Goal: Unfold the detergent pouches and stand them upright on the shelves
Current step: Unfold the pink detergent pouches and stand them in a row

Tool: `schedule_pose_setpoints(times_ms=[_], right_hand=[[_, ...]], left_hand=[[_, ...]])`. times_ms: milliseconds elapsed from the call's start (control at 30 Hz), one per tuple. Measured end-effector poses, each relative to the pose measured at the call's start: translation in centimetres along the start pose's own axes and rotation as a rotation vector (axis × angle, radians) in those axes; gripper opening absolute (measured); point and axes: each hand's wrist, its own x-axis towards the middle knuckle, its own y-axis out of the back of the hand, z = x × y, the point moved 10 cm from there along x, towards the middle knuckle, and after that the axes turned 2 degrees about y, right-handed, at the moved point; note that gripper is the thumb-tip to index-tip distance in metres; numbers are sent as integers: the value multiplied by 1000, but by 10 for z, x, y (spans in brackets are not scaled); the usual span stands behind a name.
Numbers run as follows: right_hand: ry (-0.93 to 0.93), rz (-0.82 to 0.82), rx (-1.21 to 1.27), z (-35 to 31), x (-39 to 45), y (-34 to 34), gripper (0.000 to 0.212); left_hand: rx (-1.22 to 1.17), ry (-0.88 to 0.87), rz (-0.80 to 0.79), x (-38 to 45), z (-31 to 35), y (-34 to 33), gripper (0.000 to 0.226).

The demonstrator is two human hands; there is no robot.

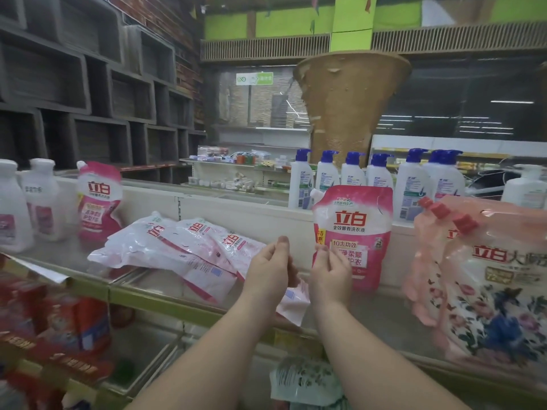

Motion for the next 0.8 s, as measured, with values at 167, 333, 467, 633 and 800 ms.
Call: schedule_pose_setpoints(times_ms=[167, 333, 467, 633, 800], right_hand=[[30, -120, -91, -7, -28, -29, 37], [171, -93, -261, -13, -51, -45, 29], [203, -51, -318, -12, -62, -52, 22], [224, -41, -275, -13, -73, -59, 18], [263, -37, -272, -18, -83, -65, 38]], left_hand=[[18, -19, 1, -11, 0, 23, 43], [-102, 15, -6, -23, -14, 46, 34], [-134, 19, 43, -25, -29, 68, 34], [-106, -3, 88, -22, -37, 88, 18], [-135, 20, 91, -17, -47, 94, 13]])
